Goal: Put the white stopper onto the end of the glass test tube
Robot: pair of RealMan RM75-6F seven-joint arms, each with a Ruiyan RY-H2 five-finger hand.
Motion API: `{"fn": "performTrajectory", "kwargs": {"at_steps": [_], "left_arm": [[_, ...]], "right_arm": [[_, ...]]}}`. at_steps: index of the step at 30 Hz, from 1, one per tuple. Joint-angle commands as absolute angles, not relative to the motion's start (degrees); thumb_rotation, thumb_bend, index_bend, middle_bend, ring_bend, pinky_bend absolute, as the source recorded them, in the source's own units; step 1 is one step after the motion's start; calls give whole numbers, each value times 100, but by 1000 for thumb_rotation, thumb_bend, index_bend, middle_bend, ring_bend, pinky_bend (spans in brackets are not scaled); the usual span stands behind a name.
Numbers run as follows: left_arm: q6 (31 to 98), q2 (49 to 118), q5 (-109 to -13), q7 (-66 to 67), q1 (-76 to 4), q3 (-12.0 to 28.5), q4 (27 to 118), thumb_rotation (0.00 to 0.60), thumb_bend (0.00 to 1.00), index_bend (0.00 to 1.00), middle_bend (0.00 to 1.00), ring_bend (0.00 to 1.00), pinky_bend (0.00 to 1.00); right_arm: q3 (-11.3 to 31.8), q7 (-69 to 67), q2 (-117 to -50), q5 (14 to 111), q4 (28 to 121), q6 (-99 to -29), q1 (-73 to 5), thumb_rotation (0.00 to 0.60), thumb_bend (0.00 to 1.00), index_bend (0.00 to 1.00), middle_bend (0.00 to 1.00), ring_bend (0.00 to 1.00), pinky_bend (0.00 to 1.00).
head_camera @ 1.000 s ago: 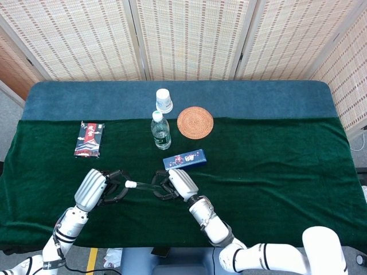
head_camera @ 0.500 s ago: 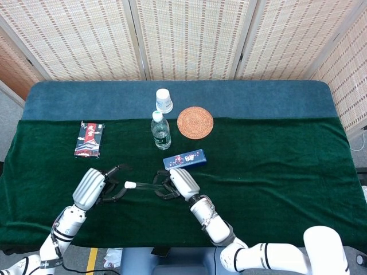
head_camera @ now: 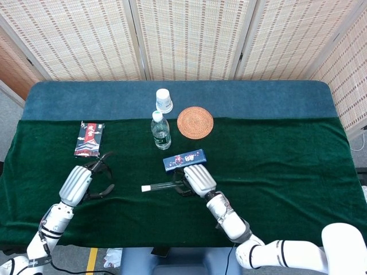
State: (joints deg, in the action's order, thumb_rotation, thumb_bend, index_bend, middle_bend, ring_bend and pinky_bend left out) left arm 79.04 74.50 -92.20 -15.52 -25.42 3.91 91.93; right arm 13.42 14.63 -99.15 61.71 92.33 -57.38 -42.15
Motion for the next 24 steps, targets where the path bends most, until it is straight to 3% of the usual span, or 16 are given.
{"fn": "performTrajectory", "kwargs": {"at_steps": [1, 10, 18, 24], "left_arm": [[7930, 7454, -9138, -1595, -2488, 409, 9108, 600, 361, 104, 547, 383, 450], [7887, 7510, -9019, -1545, -2412, 400, 8915, 600, 361, 110, 528, 359, 398], [7876, 7547, -9005, -1531, -2388, 408, 8859, 600, 361, 110, 521, 344, 343], [7849, 7544, -9006, -1479, -2372, 396, 8881, 600, 361, 110, 520, 341, 318]], "right_arm": [[1139, 1721, -9785, 6186, 9062, -5853, -4144, 600, 609, 853, 944, 1000, 1000], [680, 1906, -9910, 6638, 8301, -5979, -3994, 600, 609, 788, 944, 1000, 1000], [543, 1855, -9978, 6913, 7985, -6024, -3884, 600, 609, 479, 937, 1000, 1000], [550, 1837, -9926, 6926, 7985, -5983, -3811, 600, 608, 360, 934, 1000, 1000]]}}
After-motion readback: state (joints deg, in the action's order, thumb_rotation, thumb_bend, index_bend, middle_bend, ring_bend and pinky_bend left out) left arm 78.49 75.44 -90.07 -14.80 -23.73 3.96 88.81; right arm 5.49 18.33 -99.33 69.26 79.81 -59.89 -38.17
